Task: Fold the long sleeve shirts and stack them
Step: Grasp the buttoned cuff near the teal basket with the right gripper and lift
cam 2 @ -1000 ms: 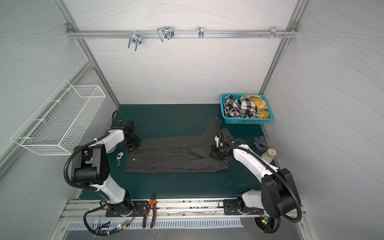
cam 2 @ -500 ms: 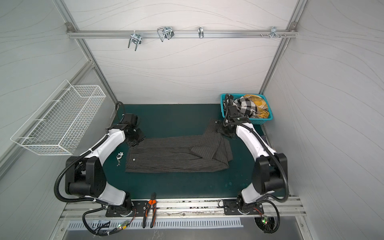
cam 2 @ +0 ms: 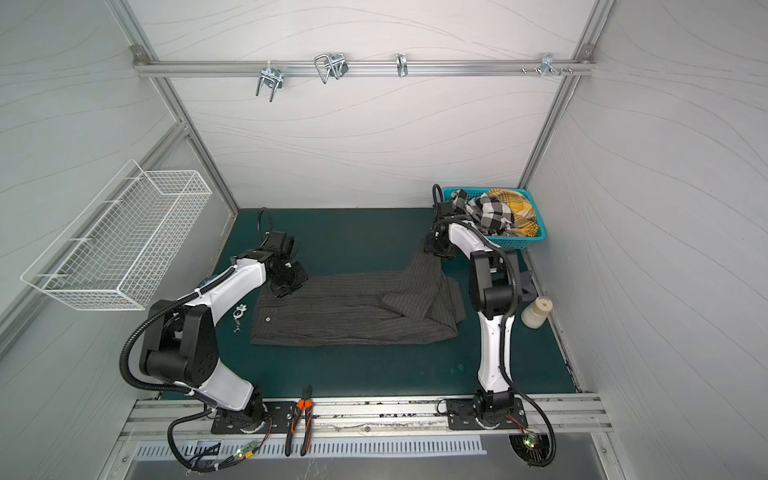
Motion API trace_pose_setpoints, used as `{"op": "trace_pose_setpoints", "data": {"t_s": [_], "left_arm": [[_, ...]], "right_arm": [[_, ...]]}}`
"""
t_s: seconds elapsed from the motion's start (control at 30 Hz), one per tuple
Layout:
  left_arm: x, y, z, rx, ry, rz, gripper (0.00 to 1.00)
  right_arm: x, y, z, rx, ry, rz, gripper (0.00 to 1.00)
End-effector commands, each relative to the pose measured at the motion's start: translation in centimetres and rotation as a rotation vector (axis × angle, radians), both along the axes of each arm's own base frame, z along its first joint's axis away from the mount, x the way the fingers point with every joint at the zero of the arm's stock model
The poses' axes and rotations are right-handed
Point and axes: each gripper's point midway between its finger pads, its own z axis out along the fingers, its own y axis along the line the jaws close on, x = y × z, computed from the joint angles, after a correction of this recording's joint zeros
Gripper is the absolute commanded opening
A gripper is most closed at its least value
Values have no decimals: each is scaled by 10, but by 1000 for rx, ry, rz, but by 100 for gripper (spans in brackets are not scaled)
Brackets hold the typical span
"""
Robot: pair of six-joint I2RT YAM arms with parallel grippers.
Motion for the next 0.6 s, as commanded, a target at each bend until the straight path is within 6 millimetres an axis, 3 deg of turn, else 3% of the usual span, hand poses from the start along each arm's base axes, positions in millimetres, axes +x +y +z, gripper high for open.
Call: {"op": "trace_pose_setpoints", "data": {"t_s": [0.0, 0.07, 0.17, 0.4, 0.5, 0.57], "left_arm": [[-2, -4, 0, -10, -12, -24, 0], [-3, -4, -2, -13, -7, -24, 0], [-3, -5, -1, -17, -14, -26, 0], [-1, -6, -4, -20, -9, -27, 0], [1, -7, -4, -26, -8, -28, 0], [2, -9, -4, -34, -11, -31, 0]], "right_arm": [[-1, -8, -19, -57, 54, 11, 63], [2, -7, -25, -63, 64, 15, 57], [5, -4, -28, -64, 69, 25, 38], [12, 5, 0, -52, 16, 56, 3], [8, 8, 11, -77, -4, 67, 6], [2, 8, 17, -110, -12, 72, 23]]}}
